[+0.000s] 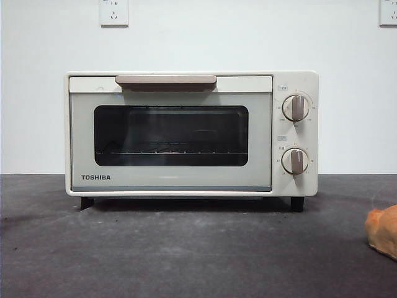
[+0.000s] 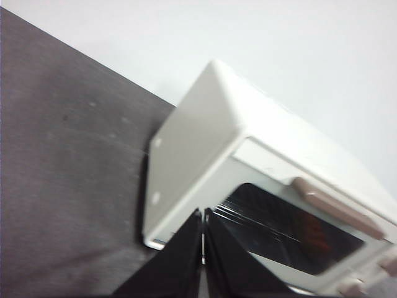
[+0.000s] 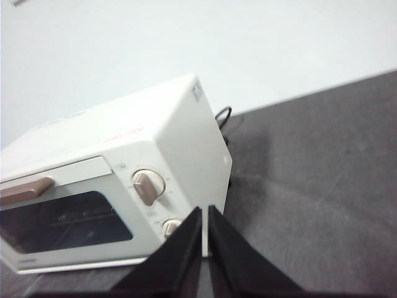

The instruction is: The left arm flap open the oven, the right arm pick bread and place it into oven, the left arm flap close the oven

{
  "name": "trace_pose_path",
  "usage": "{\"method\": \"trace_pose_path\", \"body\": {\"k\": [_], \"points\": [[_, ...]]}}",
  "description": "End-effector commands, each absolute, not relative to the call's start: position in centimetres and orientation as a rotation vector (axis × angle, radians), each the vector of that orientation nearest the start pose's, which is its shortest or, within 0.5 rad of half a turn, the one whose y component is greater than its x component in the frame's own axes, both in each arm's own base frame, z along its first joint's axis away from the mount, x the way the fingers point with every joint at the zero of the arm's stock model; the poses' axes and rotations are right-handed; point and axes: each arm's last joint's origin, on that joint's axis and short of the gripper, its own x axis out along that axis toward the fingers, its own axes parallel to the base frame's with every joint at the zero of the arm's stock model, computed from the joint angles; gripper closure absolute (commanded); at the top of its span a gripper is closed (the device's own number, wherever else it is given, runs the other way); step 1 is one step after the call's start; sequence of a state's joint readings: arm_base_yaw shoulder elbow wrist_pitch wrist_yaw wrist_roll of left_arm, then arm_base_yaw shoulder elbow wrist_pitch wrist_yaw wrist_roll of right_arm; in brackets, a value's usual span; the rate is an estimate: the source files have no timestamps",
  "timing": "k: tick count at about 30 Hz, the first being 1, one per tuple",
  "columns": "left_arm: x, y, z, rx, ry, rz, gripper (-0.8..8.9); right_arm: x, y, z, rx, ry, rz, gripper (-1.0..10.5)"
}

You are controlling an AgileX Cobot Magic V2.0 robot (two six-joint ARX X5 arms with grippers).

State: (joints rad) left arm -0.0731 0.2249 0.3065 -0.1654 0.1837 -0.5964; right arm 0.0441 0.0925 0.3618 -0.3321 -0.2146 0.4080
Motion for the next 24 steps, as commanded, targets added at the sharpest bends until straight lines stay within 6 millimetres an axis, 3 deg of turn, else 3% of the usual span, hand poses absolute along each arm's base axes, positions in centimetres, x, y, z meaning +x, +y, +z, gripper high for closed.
{"method": "trace_pose_path", "body": {"k": [1,7,11,20,24], "points": [[9.9,-1.5,26.5,-0.551,0.175,-0.271,8.02,6.7,1.0,26.8,0.395,0.125,0.28,9.4],[10.9,-2.3,31.7,-0.502,0.226,-0.362,8.02,6.7,1.3,30.7,0.343,0.208,0.377,9.4],[11.8,-2.9,33.9,-0.456,0.287,-0.457,8.02,7.1,1.6,32.9,0.297,0.267,0.468,9.4],[12.7,-4.8,35.7,-0.309,0.414,-0.889,8.03,7.9,2.4,35.6,0.194,0.357,0.736,9.4],[12.4,-5.1,35.6,-0.248,0.406,-0.945,8.03,7.9,2.7,35.7,0.16,0.362,0.771,9.4]]}}
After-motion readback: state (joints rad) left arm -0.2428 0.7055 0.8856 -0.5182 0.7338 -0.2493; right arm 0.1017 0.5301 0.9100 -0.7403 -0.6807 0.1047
